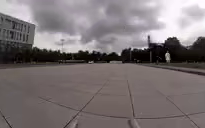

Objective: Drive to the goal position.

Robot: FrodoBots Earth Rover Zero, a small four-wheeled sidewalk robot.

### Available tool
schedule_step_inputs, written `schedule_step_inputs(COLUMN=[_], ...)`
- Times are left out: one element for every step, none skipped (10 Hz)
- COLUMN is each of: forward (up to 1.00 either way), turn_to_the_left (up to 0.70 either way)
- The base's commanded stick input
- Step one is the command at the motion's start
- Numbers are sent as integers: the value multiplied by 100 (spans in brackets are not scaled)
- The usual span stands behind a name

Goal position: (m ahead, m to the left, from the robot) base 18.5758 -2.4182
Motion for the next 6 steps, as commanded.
schedule_step_inputs(forward=[100,100,100,100,100,100], turn_to_the_left=[0,0,0,0,0,0])
